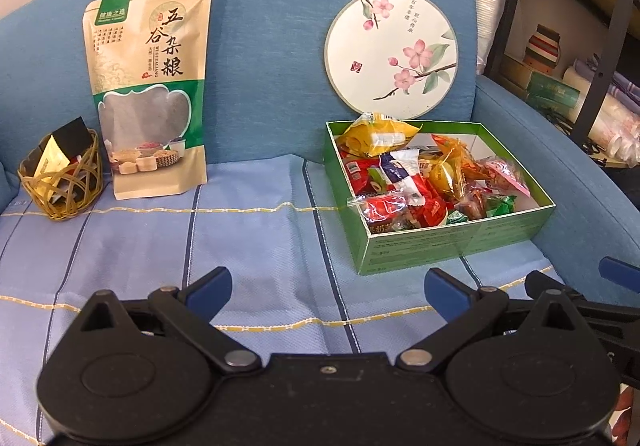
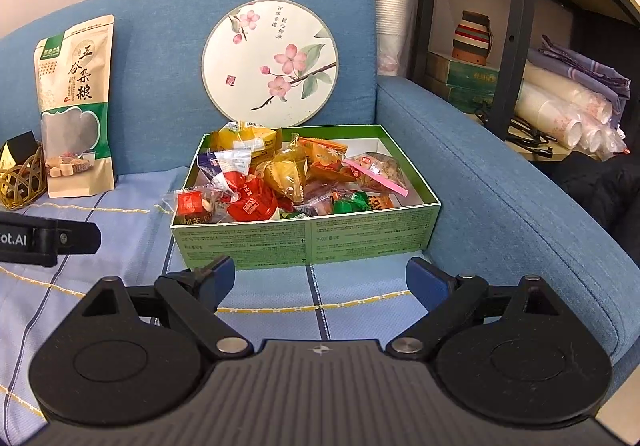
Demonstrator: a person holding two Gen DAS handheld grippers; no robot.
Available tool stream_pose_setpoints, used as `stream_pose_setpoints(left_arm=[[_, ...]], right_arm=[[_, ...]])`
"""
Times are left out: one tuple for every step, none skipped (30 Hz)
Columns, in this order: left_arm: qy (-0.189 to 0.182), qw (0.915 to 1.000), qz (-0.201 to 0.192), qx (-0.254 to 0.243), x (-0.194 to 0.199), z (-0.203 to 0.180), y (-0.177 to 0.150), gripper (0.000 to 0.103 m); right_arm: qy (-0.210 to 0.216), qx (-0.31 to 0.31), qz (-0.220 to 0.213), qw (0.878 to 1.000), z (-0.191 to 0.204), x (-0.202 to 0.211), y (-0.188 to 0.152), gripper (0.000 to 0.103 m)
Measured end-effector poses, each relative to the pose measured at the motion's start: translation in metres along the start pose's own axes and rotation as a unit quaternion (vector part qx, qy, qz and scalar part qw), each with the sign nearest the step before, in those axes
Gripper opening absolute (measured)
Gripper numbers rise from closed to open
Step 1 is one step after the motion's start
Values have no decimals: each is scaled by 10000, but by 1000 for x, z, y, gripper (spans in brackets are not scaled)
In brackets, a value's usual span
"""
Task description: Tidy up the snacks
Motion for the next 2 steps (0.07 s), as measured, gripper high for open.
stream_pose_setpoints(left_arm=[[6,10000,-3,-12,0,0,0,103],[21,10000,-5,-22,0,0,0,103]], right_arm=[[-15,-4,-4,10000,0,0,0,103],[-5,-3,-2,10000,-1,-1,0,103]])
Point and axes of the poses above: each gripper's, at about its wrist camera, not at the fingertips, and x roughly against the way its jaws point, z to its left, y to its top, the point moved 8 cm from there along -x, roughly the way its jaws point, and after that the axes turned 15 degrees about -z, right-handed, at the moved point
